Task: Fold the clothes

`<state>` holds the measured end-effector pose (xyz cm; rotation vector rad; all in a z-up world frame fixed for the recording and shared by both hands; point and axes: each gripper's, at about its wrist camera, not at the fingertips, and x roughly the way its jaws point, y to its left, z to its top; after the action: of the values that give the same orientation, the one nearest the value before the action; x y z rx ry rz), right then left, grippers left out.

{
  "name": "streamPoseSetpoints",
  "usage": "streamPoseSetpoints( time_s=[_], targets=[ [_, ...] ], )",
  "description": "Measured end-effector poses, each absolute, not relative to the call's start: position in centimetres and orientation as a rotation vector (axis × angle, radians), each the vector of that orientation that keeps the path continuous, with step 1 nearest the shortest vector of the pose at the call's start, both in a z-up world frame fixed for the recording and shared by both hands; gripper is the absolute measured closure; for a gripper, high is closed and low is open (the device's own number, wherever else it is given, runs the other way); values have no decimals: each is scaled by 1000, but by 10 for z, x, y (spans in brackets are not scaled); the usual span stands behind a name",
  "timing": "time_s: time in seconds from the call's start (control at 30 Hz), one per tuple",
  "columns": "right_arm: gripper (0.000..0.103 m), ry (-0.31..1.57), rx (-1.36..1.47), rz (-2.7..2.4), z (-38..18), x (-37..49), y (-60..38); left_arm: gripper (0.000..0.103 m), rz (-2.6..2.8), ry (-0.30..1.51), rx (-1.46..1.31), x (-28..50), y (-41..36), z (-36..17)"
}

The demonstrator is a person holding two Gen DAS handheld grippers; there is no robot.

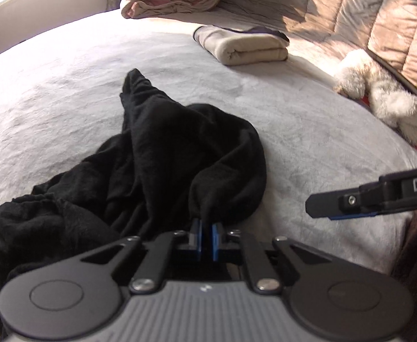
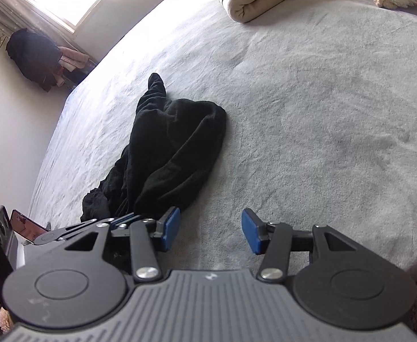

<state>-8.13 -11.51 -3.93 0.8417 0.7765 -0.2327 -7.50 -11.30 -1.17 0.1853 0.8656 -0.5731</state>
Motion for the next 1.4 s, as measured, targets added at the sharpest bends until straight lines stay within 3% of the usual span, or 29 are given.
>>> streamPoseSetpoints(
  time_s=[0.43, 1.0, 1.4],
  targets=[
    [50, 801, 716, -125, -19, -24, -92, 97, -334, 724, -38, -34, -11, 54],
    [50, 851, 427, -44, -6, 99, -63, 97, -156, 712, -134, 61, 85, 50],
    [50, 801, 193, -26, -12, 178, -58, 97, -100, 800, -150, 121, 112, 13]
  ],
)
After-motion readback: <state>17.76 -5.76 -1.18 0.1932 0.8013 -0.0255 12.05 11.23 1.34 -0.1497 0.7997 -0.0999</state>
